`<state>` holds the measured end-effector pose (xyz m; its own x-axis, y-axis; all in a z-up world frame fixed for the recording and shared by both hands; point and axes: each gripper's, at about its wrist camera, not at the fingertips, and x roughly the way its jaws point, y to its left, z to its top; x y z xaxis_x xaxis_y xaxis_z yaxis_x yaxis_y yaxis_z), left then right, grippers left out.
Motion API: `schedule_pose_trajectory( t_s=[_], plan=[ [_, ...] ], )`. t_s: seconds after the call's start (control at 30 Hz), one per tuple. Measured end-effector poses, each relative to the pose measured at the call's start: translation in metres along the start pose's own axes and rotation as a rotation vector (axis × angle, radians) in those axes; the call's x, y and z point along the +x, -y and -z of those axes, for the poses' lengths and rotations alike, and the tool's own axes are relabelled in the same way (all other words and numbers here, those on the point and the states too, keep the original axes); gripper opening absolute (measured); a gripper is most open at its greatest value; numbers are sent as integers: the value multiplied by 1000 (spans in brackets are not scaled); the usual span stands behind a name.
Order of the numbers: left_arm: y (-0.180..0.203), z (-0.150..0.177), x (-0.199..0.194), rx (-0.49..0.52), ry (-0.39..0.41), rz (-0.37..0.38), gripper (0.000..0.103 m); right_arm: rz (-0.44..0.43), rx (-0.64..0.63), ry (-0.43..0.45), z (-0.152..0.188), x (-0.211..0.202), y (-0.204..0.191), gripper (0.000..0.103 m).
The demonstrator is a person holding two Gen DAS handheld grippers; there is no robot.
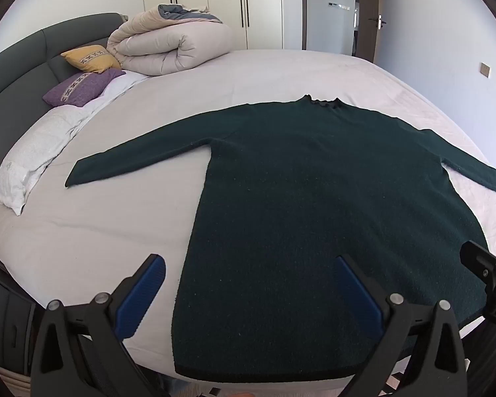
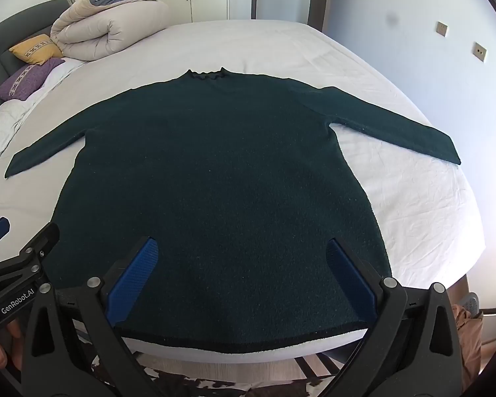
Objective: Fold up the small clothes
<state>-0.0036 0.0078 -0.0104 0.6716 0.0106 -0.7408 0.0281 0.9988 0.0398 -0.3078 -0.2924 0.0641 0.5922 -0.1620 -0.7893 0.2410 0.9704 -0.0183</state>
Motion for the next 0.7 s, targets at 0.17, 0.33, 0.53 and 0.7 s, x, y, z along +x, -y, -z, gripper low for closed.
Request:
schedule_pose_trajectory(
  t_s=[0.17,0.33,0.53,0.7],
  plan=[
    [0,1,0,1,-1,-1,103,1,0,-6,0,0,0,103],
    [-1,3,1,5,-3,2,103,-1,1,-8,0,0,0,103],
    [-1,5,0,7,-3,-2,103,-2,2,-9,0,0,0,103],
    [0,2,1,5,2,-2,103,-2,1,-10,0,0,0,103]
  ],
)
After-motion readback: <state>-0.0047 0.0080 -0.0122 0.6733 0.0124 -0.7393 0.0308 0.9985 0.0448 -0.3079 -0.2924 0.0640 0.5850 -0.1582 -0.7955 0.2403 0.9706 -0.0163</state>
